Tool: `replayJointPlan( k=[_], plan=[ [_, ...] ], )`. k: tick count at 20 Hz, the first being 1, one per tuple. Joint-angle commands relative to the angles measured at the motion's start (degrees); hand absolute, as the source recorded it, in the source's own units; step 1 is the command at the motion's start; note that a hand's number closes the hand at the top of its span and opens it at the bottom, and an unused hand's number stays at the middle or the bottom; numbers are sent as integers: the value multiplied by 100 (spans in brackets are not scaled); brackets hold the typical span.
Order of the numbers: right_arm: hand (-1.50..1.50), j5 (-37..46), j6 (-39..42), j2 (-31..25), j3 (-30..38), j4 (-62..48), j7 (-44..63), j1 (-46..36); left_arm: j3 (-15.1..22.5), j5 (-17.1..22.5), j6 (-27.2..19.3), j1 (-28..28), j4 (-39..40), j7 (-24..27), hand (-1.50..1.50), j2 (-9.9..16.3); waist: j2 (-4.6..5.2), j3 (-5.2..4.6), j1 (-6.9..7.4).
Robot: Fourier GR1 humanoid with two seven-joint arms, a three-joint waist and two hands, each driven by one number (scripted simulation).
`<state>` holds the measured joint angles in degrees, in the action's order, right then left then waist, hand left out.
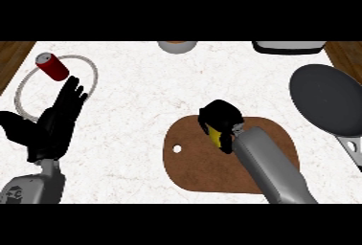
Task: Pick the lemon from the cutting board and place it in the pan
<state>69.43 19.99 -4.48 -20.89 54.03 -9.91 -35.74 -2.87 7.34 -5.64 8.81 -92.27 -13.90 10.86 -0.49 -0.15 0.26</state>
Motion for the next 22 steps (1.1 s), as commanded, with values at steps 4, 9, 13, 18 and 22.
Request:
replayJointPlan(
  k=[4,9,13,18,22],
  plan=[
    [150,-441,-181,-48,1319,361,1582,554,-252,103,134,-176,76,125,0,182,16,9,-175],
    [150,-37,-951,-128,1362,1618,2458,1016,-184,24,-56,22,46,-13,0,36,-2,10,-201],
    [150,456,-1231,-371,1095,2938,2764,1240,-259,99,40,-202,-114,-55,0,132,-45,9,-214],
    [150,715,-648,-472,1035,4574,3348,1164,-151,-3,36,-227,-117,84,0,35,-9,10,-145],
    [150,337,160,-664,1535,5425,3435,1062,-130,-64,53,139,254,65,0,-13,35,13,-90]
  ],
)
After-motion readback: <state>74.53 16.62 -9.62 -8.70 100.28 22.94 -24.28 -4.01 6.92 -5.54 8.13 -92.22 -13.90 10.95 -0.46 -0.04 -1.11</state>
